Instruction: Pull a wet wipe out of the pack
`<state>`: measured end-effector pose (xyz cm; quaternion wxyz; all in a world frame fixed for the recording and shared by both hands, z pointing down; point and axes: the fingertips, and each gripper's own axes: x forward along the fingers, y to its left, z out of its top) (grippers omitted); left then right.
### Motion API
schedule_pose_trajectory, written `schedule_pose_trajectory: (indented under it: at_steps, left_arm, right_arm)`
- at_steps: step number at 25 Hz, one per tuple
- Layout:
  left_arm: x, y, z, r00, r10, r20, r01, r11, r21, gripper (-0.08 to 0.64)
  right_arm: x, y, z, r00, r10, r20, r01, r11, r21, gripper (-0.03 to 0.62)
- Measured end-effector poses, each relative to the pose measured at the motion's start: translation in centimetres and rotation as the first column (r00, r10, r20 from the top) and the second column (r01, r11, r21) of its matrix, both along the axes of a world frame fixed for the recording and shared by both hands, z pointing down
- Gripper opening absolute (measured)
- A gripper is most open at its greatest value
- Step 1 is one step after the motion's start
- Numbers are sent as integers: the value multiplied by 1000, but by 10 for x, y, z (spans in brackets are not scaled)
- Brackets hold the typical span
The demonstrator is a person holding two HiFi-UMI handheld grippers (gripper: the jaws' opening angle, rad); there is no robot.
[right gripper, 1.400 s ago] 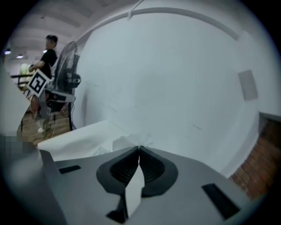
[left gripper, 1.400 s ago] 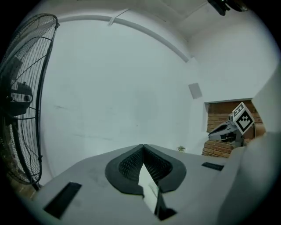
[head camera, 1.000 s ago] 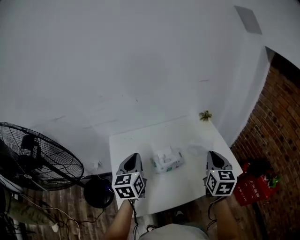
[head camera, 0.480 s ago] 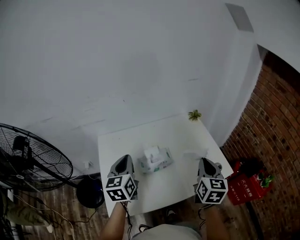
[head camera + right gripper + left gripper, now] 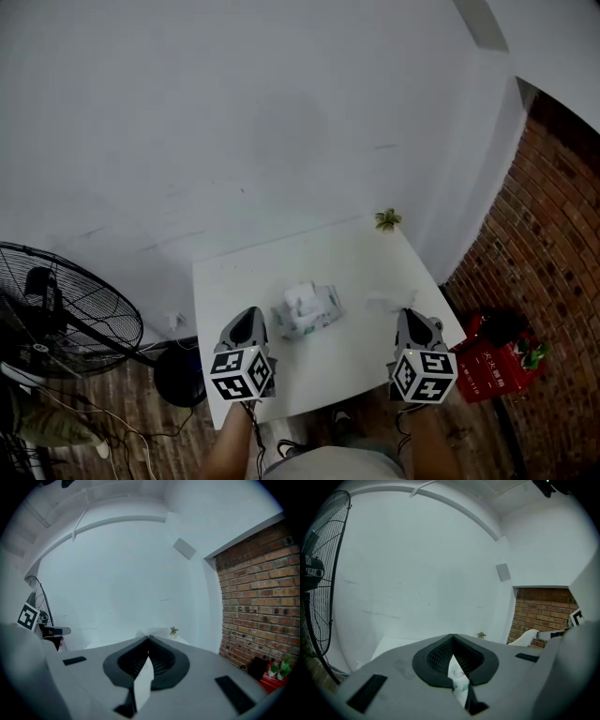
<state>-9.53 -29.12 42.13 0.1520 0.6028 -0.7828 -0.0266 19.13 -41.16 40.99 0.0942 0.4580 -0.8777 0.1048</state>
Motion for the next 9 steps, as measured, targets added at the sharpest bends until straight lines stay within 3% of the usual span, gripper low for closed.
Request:
schedule_pose_trajectory:
  at_steps: [9]
  left_arm:
    - [9,6,12,1000,-19,-18,18,999,-26,1]
  right_arm:
    - [4,4,1,1000,-17,-8,17,1000,4,5]
